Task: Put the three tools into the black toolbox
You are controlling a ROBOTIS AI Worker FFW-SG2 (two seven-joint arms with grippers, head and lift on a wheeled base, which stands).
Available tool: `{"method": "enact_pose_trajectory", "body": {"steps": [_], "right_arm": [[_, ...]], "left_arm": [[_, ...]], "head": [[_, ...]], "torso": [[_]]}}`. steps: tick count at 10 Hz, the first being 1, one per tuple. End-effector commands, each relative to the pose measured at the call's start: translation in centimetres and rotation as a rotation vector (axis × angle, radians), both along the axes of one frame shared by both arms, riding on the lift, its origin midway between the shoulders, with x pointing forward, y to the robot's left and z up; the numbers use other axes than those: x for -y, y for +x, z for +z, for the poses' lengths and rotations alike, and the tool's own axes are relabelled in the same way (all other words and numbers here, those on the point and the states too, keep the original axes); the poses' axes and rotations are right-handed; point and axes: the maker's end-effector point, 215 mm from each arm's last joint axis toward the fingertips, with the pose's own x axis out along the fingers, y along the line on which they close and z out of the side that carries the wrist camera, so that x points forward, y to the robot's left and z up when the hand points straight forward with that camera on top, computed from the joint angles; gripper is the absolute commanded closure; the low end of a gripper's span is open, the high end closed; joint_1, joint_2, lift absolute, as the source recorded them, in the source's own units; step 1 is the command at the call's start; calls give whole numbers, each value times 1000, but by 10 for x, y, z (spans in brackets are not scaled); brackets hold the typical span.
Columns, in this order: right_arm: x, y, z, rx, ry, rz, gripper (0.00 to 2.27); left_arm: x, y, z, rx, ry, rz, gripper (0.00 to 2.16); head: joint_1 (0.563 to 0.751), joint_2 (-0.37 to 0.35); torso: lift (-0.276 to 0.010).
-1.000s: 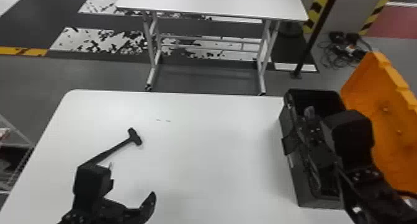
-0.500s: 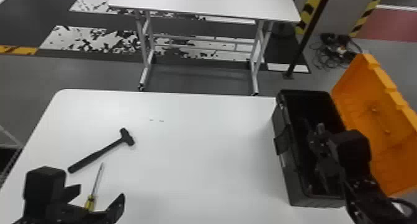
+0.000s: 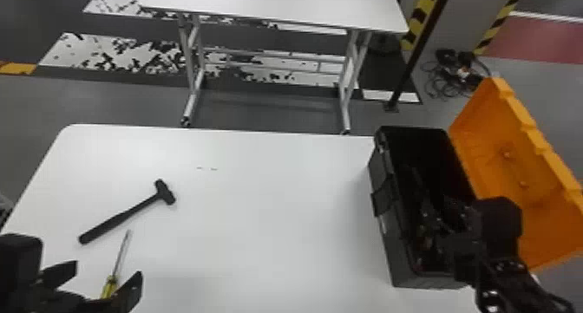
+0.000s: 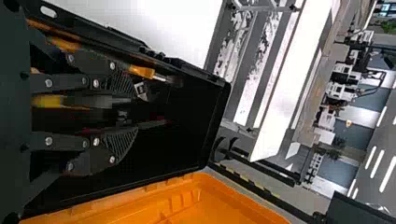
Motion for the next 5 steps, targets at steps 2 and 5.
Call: {"method": "enact_pose_trajectory", "body": {"steps": [2,5], "right_arm": [[-56,-10,39,59,118,66,-1],[-146,-26,47,25,320,175,66]], "left_arm": [[6,-1,0,-3,-28,-1,29],[-3,-5,-7,-36,-92,11,33]], "head": [[695,-84],[695,58]], "torso": [[-51],[-51]]}}
